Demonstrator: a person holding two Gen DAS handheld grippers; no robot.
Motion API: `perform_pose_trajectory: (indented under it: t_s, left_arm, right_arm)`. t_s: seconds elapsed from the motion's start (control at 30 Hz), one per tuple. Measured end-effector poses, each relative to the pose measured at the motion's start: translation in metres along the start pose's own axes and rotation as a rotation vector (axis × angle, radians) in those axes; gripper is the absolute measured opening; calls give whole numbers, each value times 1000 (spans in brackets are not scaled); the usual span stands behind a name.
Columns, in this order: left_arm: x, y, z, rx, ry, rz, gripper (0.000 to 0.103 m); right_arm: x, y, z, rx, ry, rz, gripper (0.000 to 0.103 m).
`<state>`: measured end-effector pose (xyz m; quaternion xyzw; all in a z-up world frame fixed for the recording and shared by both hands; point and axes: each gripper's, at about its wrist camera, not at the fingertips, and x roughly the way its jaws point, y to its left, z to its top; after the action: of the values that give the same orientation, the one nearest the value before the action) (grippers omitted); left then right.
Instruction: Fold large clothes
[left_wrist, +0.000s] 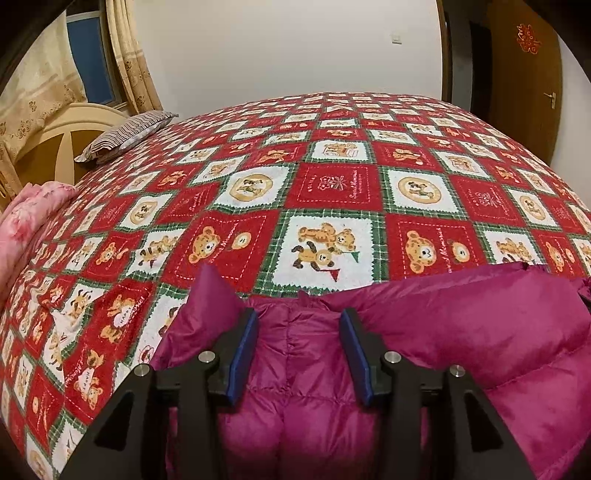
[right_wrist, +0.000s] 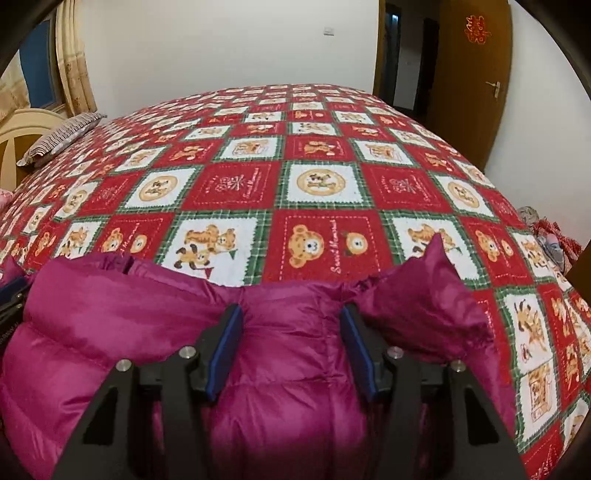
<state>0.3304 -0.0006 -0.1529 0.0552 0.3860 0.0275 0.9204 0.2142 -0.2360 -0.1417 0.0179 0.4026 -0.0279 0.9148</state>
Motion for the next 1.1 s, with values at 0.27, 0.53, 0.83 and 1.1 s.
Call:
perform_pose_trajectory:
  t_s: [0.27,0.53,0.83,1.1]
  left_arm:
    - [3,2,-1,-9,7,-11,48]
    - [3,2,-1,-6,7,-8,48]
    - [3,2,-1,-3,11,-5,49]
    - [-17,4,-1,101,33,-16,49]
  right_arm:
    - [-27,-9,8,17,-27,-36,56]
    - [-11,-52,-6,86,49,-98,56]
    - [-5,-61,-14,143,6,-53,61]
    - [-37,-45,-3,53,4,-146,47]
